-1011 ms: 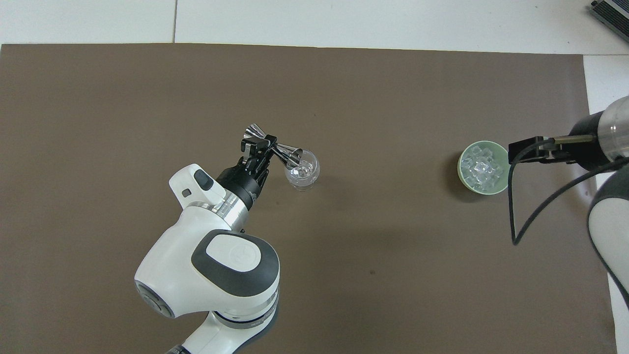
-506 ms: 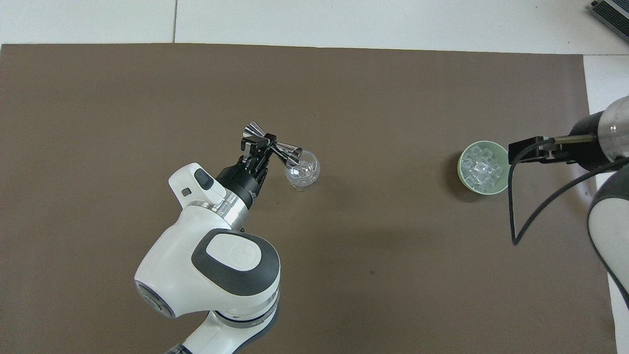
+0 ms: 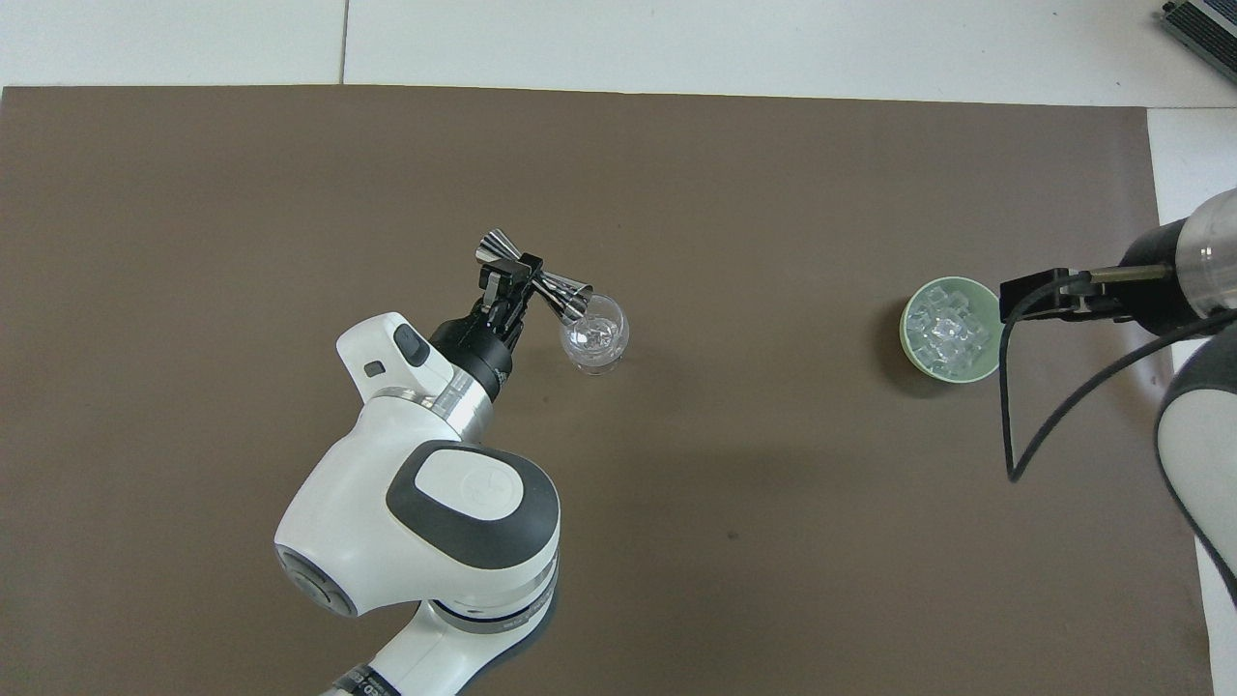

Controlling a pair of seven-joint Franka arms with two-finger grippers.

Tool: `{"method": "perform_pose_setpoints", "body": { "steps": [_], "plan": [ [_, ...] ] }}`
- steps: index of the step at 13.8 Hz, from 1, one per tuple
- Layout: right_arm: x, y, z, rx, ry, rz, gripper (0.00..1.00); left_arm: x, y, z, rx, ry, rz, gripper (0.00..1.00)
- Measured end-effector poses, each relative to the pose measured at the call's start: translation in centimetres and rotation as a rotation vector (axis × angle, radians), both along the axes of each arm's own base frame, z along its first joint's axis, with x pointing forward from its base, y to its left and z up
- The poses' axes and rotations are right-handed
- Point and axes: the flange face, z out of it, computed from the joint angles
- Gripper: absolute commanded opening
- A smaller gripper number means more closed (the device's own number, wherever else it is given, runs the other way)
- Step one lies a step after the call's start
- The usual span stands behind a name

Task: Pour wine and add ice with both arms
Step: 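Tilt the silver cup over the wine glass with the left gripper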

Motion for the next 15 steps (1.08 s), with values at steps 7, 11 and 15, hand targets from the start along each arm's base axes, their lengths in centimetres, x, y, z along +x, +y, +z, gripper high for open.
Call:
{"method": "perform_pose_setpoints", "body": {
  "steps": [7, 11, 15],
  "plan": [
    [0.0, 0.0, 0.0, 0.0, 0.0, 0.0, 1.0, -0.71, -0.73, 0.08, 0.054, -0.023, -0.03, 0.0],
    [0.0, 0.0, 0.0, 0.0, 0.0, 0.0, 1.0, -0.67, -0.75, 0.19, 0.076, -0.036, -0.046, 0.0],
    [0.0, 0.0, 0.0, 0.0, 0.0, 0.0, 1.0, -0.64, -0.76, 0.22, 0.103, -0.051, -0.067, 0.0]
  ]
}}
